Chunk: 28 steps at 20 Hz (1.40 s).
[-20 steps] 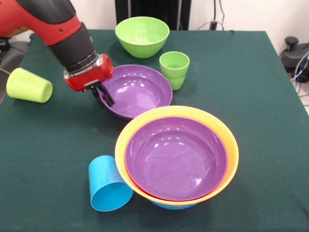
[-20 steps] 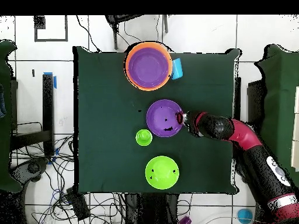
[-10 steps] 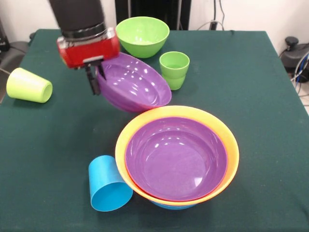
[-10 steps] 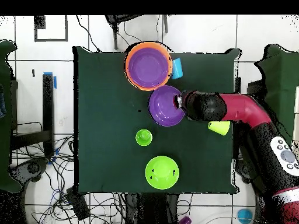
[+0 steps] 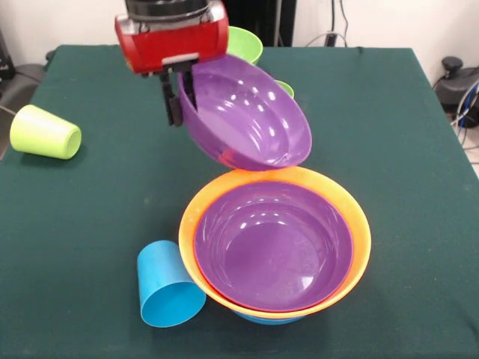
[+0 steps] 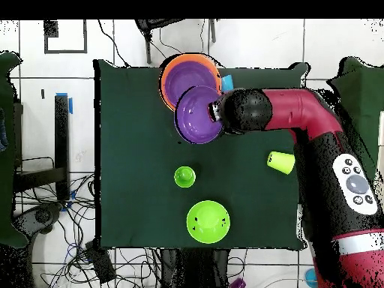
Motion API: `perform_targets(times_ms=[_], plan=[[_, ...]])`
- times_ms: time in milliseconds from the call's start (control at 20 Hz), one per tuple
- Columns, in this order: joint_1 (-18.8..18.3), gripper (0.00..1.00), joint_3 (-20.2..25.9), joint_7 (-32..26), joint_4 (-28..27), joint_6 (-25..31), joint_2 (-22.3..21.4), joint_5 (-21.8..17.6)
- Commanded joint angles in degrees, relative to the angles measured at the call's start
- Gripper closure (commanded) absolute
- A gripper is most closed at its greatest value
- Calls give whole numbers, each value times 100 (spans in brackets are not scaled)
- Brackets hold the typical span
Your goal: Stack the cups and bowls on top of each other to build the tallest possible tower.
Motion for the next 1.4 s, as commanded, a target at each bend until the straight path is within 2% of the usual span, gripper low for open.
perform_targets(times_ms=[50,300,450,600,1000,1200,1350,1400], plan=[[278,100,-643,525,-1048,1233,-41,140],[413,100,-589,38,-1498,1837,16,86],[504,100,-507,84,-1755,2057,129,194],[616,100,-446,166,-2060,2027,368,223],[1183,100,-232,4,-3787,2495,1370,78],[1539,100,12,22,-4940,2849,1980,-23],[1782,100,224,170,-5716,2999,2398,-258],[1810,100,245,200,-5801,3002,2453,-284]])
